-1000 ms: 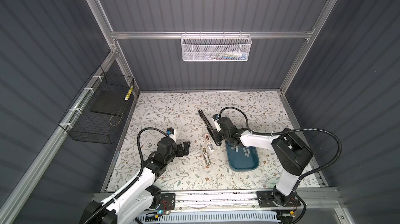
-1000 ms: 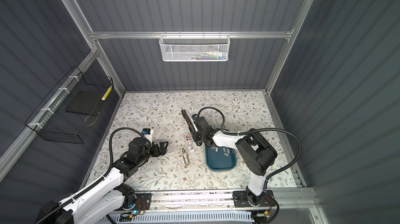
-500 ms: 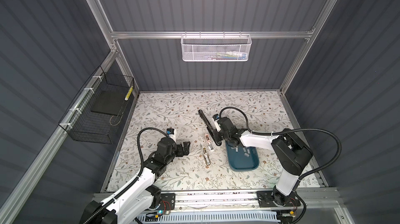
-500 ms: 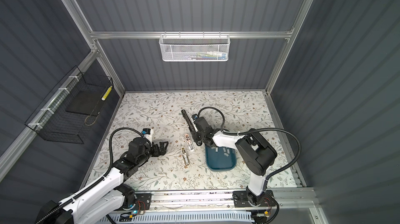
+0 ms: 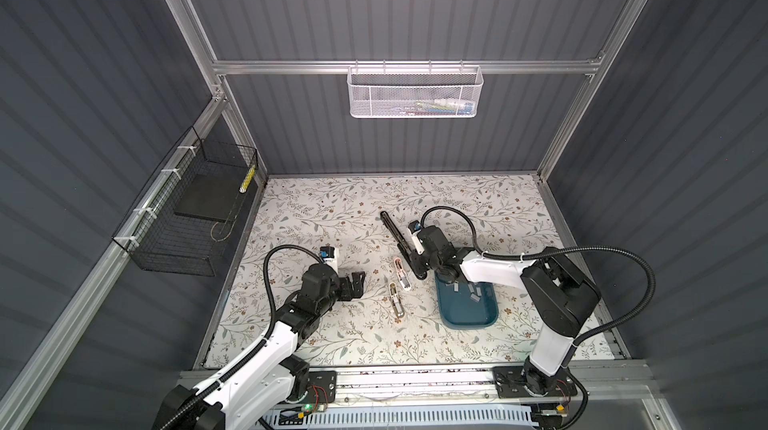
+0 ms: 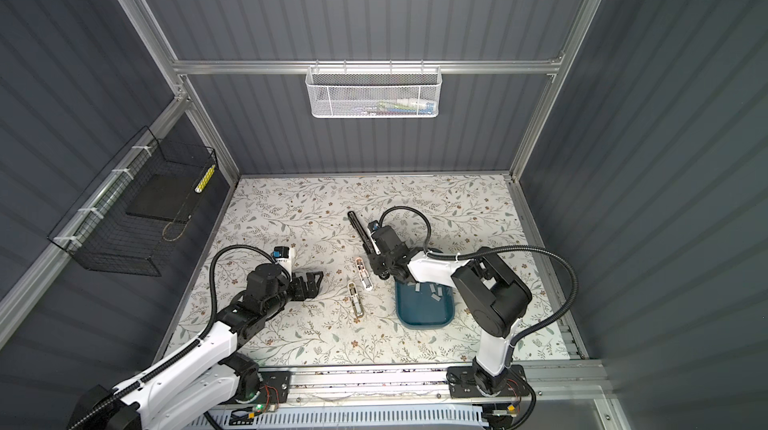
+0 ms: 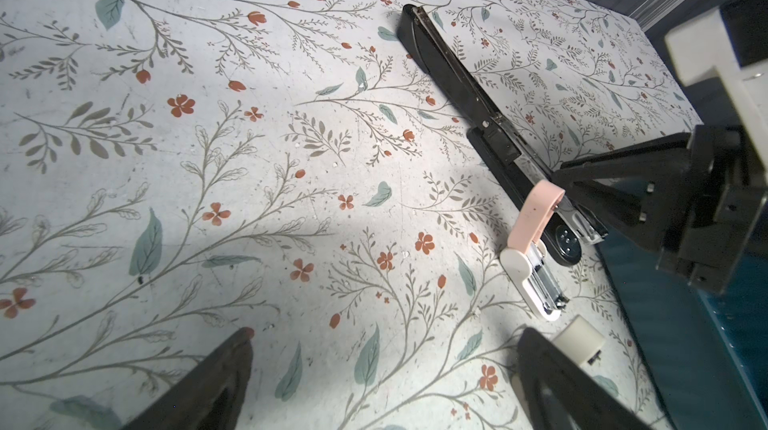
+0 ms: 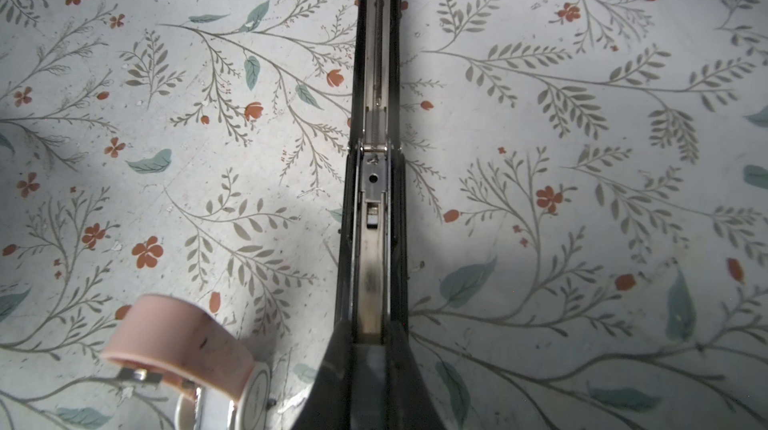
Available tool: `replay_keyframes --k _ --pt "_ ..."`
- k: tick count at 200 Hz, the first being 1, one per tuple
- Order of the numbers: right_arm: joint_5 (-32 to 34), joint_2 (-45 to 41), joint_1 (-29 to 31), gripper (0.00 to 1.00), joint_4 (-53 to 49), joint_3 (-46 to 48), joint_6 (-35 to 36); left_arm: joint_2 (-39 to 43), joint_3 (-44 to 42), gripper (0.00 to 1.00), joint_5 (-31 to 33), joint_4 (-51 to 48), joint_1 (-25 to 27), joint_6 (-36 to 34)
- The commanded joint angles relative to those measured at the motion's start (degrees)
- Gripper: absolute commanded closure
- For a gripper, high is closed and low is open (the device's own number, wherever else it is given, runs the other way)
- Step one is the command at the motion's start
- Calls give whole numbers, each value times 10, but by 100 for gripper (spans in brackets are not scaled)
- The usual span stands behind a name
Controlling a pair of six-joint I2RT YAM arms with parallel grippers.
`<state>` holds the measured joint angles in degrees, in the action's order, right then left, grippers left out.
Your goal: Load the staples into the stapler
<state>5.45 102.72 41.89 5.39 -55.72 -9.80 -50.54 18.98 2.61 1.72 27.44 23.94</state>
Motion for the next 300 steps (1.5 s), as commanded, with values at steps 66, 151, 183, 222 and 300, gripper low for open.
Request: replay_keyframes --k 66,151,183,222,300 --pt "13 -1 1 91 -50 4 17 -3 2 0 6 1 5 -4" --pt "57 -81 32 53 -93 14 -20 -1 2 0 5 1 6 -4" --pt "79 -143 58 51 -137 31 -76 5 -1 0 4 1 6 -4" --pt "73 -200 123 54 -191 72 -199 6 1 0 -1 -1 6 -3" --pt "109 -226 207 56 -264 128 -343 47 -13 0 -6 -7 6 2"
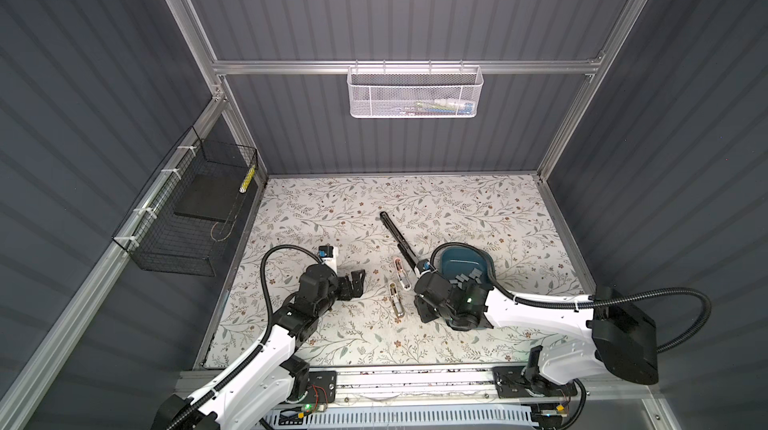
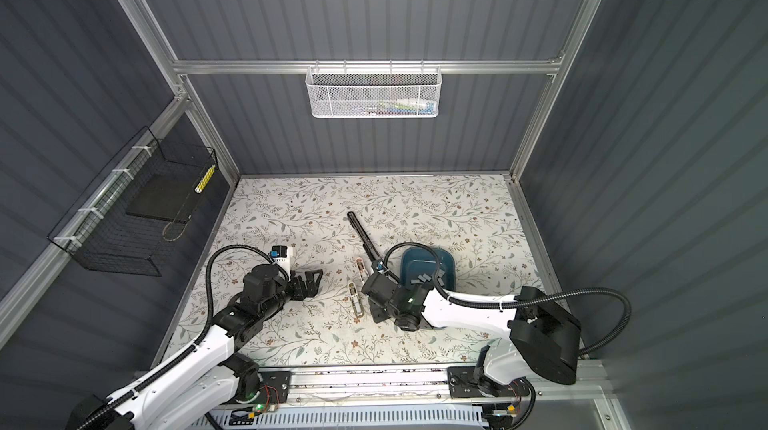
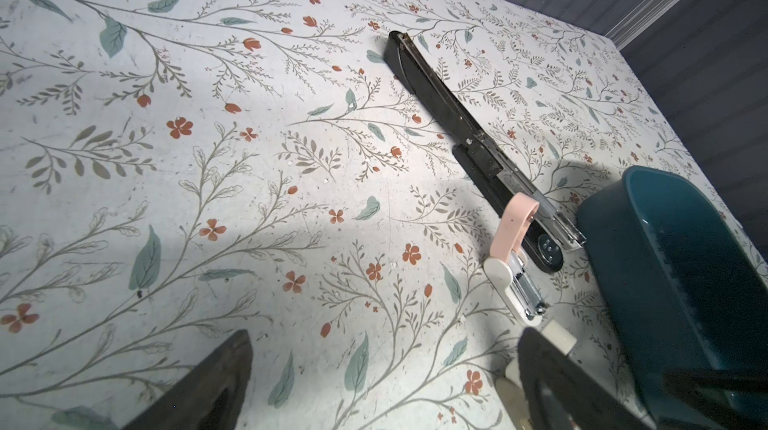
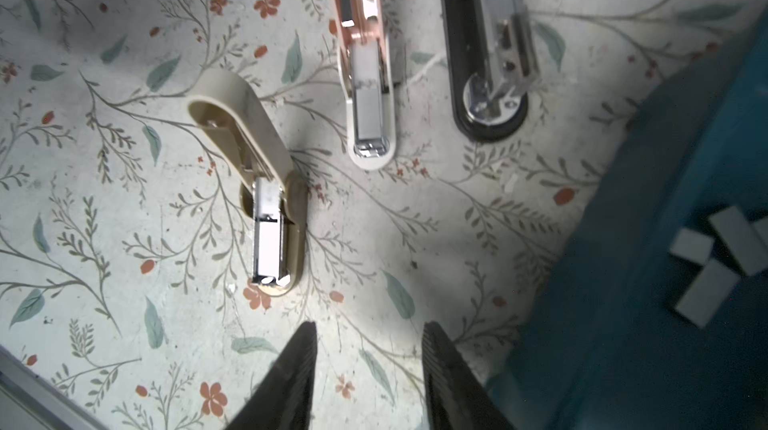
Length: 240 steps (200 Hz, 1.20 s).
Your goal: Load the staples into the stapler
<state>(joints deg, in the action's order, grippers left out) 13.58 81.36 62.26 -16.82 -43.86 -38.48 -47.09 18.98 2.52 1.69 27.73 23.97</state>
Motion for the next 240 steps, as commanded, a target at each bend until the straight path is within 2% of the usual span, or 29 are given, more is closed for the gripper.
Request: replay_keyframes --k 1,65,122,160,185,207,240 --pt "29 -13 3 56 -43 9 -57 13 -13 0 -5 -7 3 1" --pt "100 -51 3 52 -129 50 -122 26 -18 0 -4 -7 3 2" --pt "127 -78 -31 51 -132 85 -137 18 -14 0 3 -8 3 2" --pt "108 -109 -37 54 -72 94 -96 16 -15 0 1 -5 3 1" --pt "107 -96 -40 56 -15 92 -74 18 -16 0 1 -5 3 0" --pt "104 -66 -74 64 -6 74 -67 13 -14 0 2 -6 3 0" --pt "97 -44 -120 65 27 77 -47 21 -16 0 -1 -9 4 1"
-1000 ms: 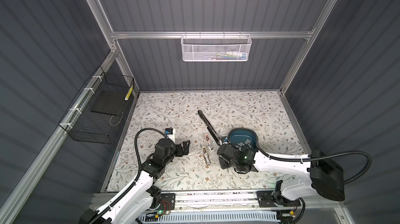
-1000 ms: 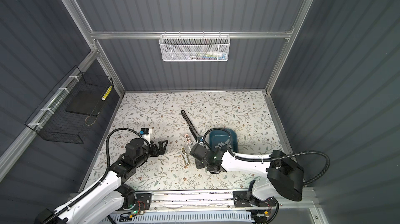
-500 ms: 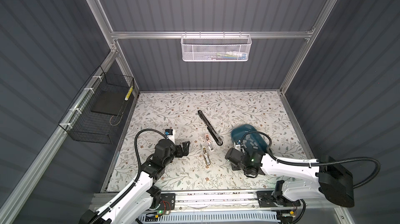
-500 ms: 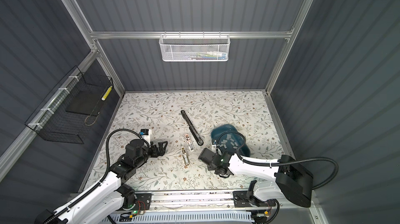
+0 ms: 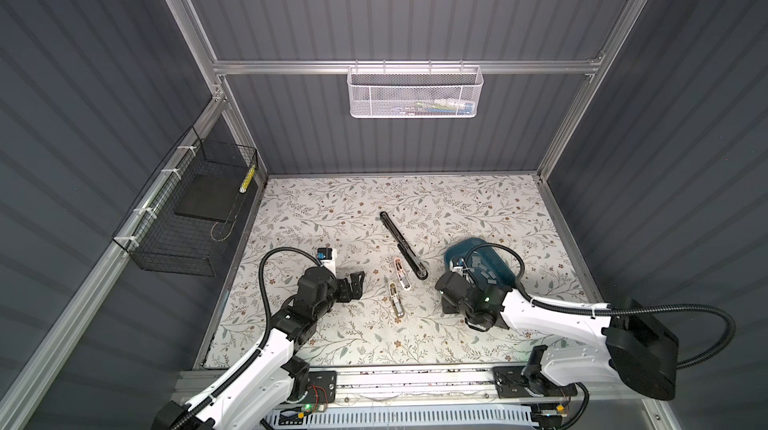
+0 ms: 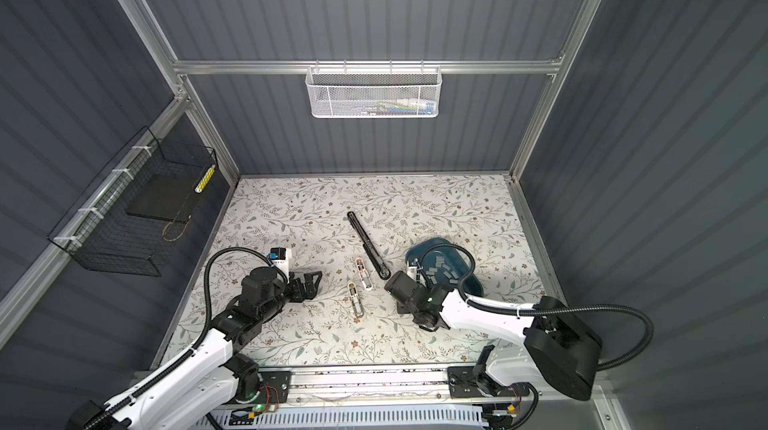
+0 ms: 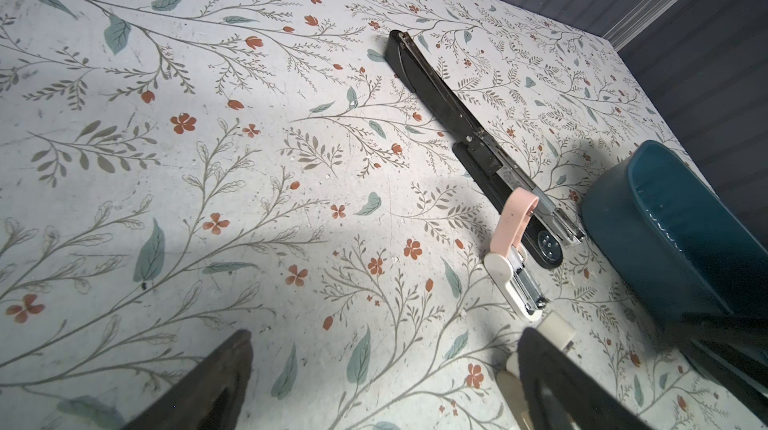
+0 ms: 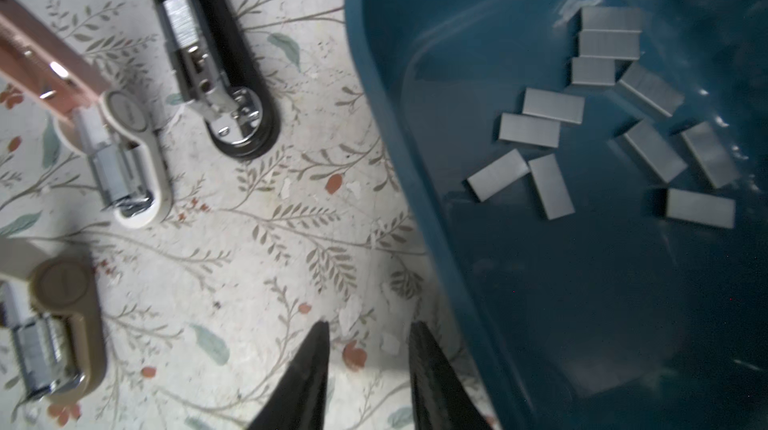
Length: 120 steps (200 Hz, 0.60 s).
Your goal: Load the staples into the stapler
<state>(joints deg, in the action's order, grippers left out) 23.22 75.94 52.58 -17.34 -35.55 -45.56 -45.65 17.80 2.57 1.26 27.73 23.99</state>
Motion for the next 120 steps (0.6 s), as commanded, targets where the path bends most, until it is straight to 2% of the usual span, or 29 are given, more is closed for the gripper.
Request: replay_keyframes --k 1,35,59,72,101,120 --pt "0 11 -24 65 33 -6 25 7 -4 0 -1 -5 3 1" --pt "-10 23 -56 66 48 -9 41 14 -6 0 -4 -7 4 2" --pt "-39 11 -49 68 68 -4 53 5 -2 0 -6 -7 4 2" --pt "-36 -8 -22 67 85 5 67 -1 -1 0 -8 -5 4 1" --pt "19 -55 69 63 82 17 97 -15 4 0 -12 -4 4 -2" --pt "30 -94 115 61 106 54 118 -17 3 1 -19 1 4 -3"
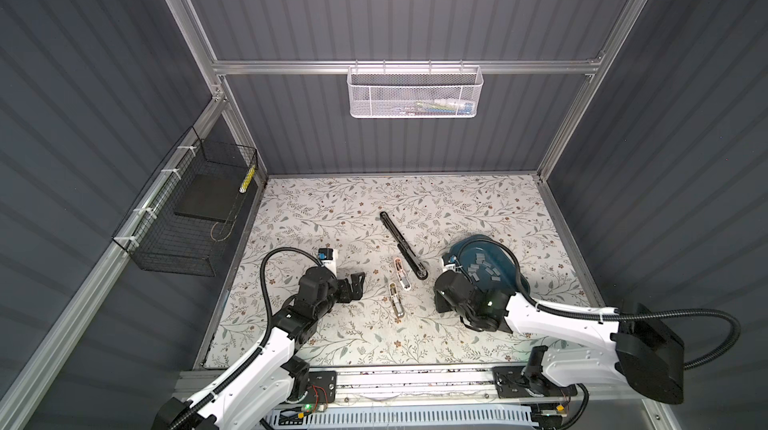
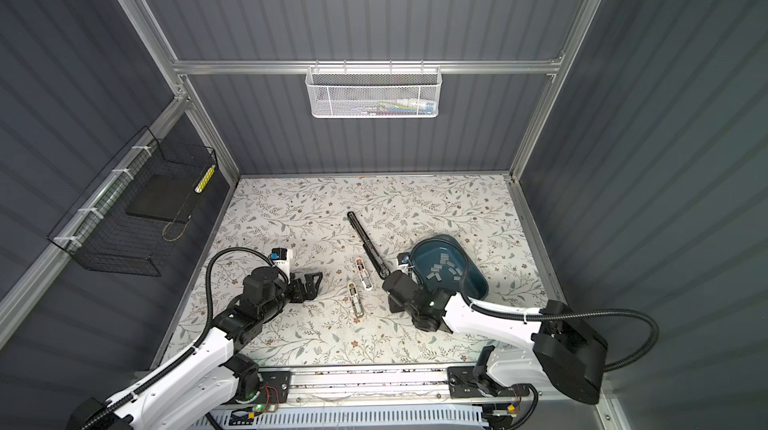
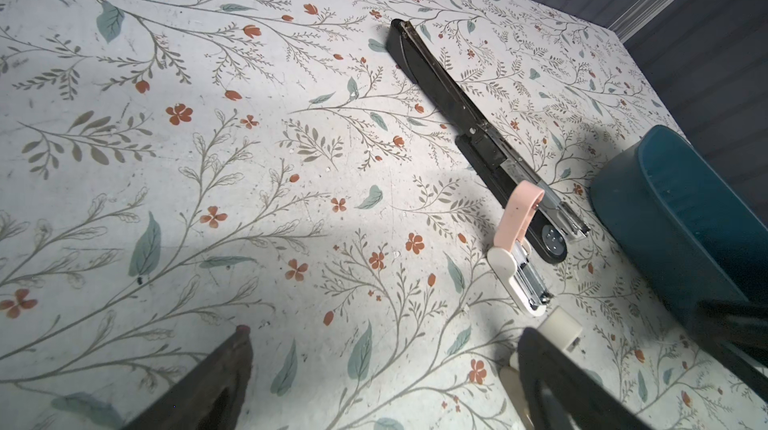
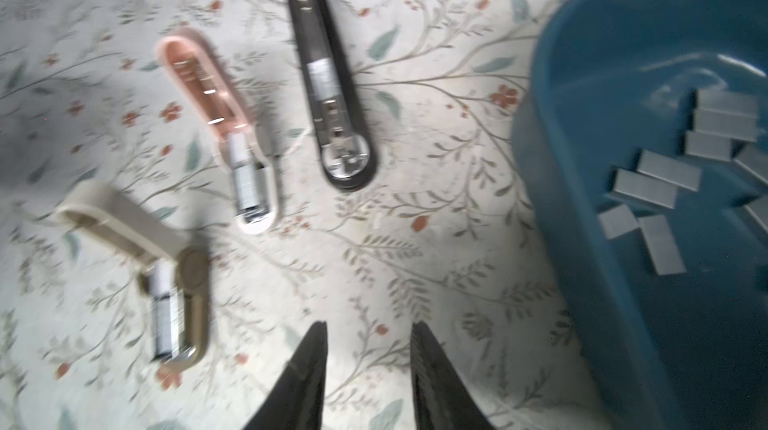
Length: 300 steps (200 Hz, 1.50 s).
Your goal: Load the staples into the stapler
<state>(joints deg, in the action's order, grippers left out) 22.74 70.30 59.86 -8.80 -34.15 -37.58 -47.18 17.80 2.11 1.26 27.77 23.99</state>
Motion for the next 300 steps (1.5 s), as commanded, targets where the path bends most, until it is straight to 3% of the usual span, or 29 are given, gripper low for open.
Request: replay_keyframes --k 1,26,46,126,174,226,279,300 --pt "35 -39 45 60 23 43 40 -2 3 1 -14 1 4 -3" --pt "17 -75 105 51 138 122 79 9 -1 4 -21 2 5 -4" --pt "3 -41 130 45 213 144 101 17 -2 6 -21 -3 6 -3" --pt "17 170 166 38 291 70 118 20 -1 6 -11 -9 8 -3" --pt "30 232 152 34 281 24 132 10 3 5 -10 -12 9 -3" --pt "19 291 117 40 256 -27 142 17 0 6 -14 -9 10 -5" --pt "-14 276 103 62 246 -26 165 9 -1 5 -16 -2 10 -5" --pt "-19 272 103 66 220 -37 190 -17 10 5 -13 -3 10 -5"
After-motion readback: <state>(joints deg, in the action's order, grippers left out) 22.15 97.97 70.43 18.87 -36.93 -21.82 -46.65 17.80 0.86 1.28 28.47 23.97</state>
